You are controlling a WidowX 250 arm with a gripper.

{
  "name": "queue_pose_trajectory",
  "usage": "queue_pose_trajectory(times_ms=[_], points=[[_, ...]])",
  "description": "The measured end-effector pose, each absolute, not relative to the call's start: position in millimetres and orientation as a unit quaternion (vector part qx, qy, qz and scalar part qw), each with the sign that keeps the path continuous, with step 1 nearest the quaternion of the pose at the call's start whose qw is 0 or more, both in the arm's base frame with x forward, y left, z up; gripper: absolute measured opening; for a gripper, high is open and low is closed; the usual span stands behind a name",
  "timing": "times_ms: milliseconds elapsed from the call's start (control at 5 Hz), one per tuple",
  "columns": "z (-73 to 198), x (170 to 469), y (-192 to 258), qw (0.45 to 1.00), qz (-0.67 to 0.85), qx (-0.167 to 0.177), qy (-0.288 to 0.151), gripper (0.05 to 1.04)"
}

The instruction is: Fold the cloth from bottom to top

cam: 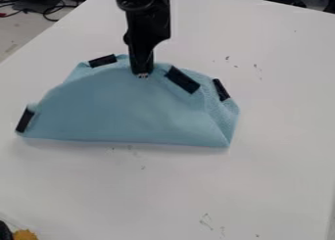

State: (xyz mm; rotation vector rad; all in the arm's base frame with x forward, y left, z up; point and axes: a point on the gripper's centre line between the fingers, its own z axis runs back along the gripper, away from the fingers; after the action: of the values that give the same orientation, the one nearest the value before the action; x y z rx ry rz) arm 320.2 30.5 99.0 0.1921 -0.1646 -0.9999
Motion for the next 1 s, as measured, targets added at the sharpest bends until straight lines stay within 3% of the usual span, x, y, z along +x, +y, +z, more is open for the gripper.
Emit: queue_pose_trajectory(times_ms=[400,1000], points=[[89.6,401.7,53.7,0.869,-0.483,0.094,-0.048,0.054],[35.9,438.4,77.4,0.864,-0.5,0.026,-0.053,0.077]])
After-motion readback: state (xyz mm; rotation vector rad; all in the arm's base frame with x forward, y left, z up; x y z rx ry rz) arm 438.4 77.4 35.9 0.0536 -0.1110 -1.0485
